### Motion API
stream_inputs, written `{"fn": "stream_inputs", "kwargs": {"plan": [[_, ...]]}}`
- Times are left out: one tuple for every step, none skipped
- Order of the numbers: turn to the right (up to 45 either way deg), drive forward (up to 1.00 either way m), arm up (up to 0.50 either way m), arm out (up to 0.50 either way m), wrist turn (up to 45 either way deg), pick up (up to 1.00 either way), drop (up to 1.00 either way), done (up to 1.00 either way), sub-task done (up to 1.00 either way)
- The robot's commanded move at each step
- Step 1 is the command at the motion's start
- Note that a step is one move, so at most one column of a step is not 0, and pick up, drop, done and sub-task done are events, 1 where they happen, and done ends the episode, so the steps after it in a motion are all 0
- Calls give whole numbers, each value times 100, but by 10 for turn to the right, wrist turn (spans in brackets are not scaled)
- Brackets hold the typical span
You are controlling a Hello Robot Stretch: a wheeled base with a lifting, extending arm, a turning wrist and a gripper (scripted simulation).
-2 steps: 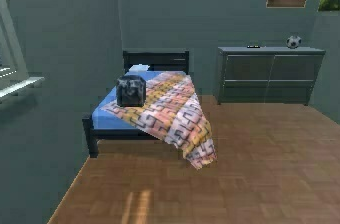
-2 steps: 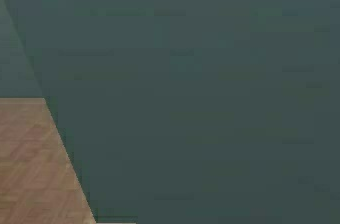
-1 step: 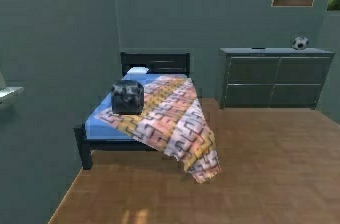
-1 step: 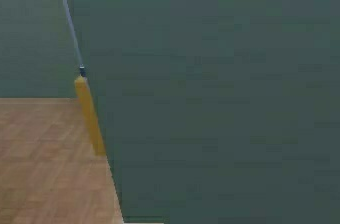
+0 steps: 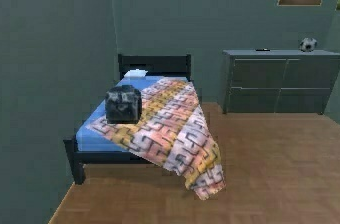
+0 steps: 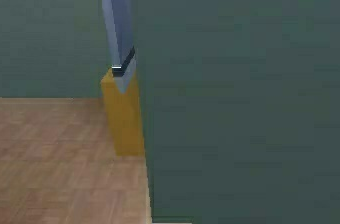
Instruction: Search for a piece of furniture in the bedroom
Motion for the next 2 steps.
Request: {"fn": "stream_inputs", "kwargs": {"plan": [[210, 0, 0, 0, 0, 0, 0, 0, 0], [0, 30, 0, 0, 0, 0, 0, 0, 0]]}}
